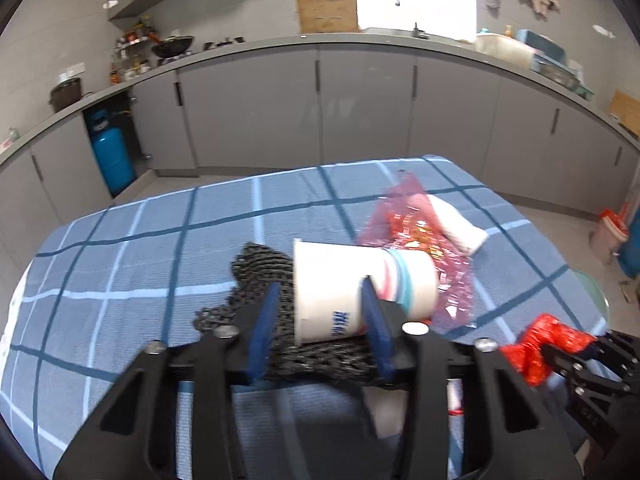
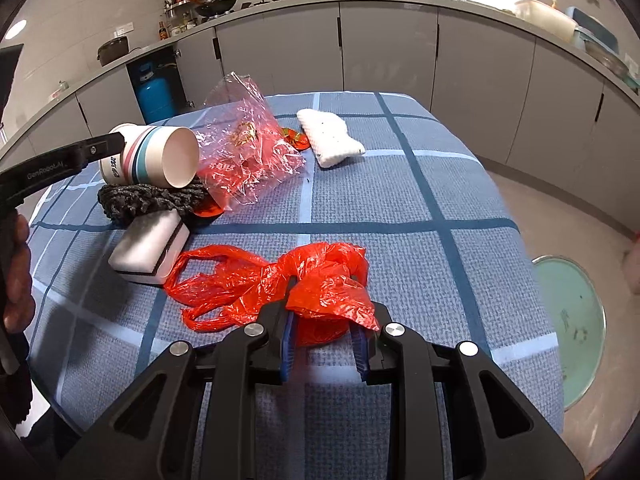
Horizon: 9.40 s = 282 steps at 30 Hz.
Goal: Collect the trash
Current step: 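Grasp the white paper cup with left gripper while right gripper grasps red bag, then carry cup and red bag over the basin and release them, then move both open grippers back over the table toward the black mesh scrubber, then grasp the black mesh scrubber with left gripper while right gripper grasps white sponge, then carry scrubber and white sponge over the basin and open both grippers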
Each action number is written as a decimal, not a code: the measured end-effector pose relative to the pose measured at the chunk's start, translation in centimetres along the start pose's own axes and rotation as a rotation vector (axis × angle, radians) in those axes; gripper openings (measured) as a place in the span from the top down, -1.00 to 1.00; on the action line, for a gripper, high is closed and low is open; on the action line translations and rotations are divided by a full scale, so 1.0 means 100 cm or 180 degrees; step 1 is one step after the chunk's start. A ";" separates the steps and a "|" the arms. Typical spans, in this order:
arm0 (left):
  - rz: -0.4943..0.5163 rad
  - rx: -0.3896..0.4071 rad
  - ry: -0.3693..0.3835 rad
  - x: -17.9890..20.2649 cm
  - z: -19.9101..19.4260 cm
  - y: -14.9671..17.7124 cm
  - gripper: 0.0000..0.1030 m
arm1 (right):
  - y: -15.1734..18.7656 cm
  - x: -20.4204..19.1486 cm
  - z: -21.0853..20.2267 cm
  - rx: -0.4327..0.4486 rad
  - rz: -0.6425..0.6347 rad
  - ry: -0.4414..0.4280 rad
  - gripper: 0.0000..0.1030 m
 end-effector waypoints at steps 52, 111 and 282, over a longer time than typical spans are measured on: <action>0.0989 0.0704 0.1284 0.282 -0.048 -0.037 0.93 | 0.012 0.219 -0.105 0.0505 0.0732 0.1277 0.52; 0.0734 0.0332 0.0441 0.188 -0.013 -0.019 -0.58 | 0.021 0.206 -0.046 0.0299 0.0756 0.1078 -0.61; 0.1307 -0.0016 0.1797 0.366 -0.003 0.038 -0.44 | 0.053 0.319 -0.061 0.0432 0.1164 0.1417 -0.62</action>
Point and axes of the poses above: each gripper's, at about its wrist camera, not at the fingertips, and z roughly the way its jaws point, x to its right, y to its underside, the point moved 4 cm from there along z, roughly the way its jaws point, and after that the axes turned 13 degrees about x, right-handed, at the moved point
